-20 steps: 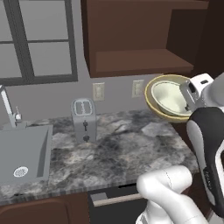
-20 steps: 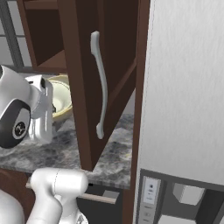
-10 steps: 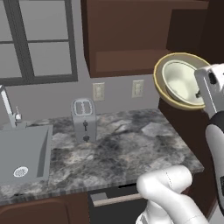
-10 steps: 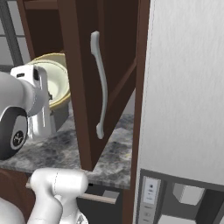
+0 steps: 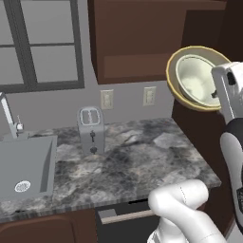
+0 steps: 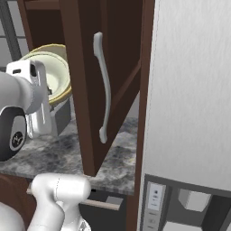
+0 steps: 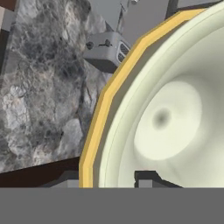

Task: Pick up the bowls on the counter and stack them on top of one another in the open cabinet. Place the smaller bowl on top of the larger bowl.

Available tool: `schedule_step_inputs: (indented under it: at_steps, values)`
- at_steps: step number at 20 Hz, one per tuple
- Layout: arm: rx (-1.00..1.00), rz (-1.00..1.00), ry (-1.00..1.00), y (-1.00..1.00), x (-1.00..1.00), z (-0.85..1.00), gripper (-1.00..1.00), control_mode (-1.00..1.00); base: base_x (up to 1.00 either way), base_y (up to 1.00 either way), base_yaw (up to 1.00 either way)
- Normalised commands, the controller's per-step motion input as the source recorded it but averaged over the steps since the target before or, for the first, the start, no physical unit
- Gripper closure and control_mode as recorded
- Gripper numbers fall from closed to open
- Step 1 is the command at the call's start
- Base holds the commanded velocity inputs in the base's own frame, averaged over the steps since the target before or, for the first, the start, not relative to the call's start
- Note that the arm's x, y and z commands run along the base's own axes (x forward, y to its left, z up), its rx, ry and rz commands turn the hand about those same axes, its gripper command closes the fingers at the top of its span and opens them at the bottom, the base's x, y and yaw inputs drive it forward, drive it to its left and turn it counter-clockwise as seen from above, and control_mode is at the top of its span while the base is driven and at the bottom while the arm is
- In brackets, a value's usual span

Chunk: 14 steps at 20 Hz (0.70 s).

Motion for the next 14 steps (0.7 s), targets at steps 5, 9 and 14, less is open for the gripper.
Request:
schedule_step_inputs:
  at_steps: [5, 9, 14]
  values:
    - [0.0, 0.0, 0.0, 0.03, 0.29, 0.04, 1.0, -1.0, 0.0, 0.0, 0.0]
    - [0.01, 0.0, 0.0, 0.01, 0.25, 0.13, 1.0, -1.0, 0.0, 0.0, 0.0]
    - [0.05, 0.0, 0.0, 0.0, 0.21, 0.13, 1.0, -1.0, 0.0, 0.0, 0.0]
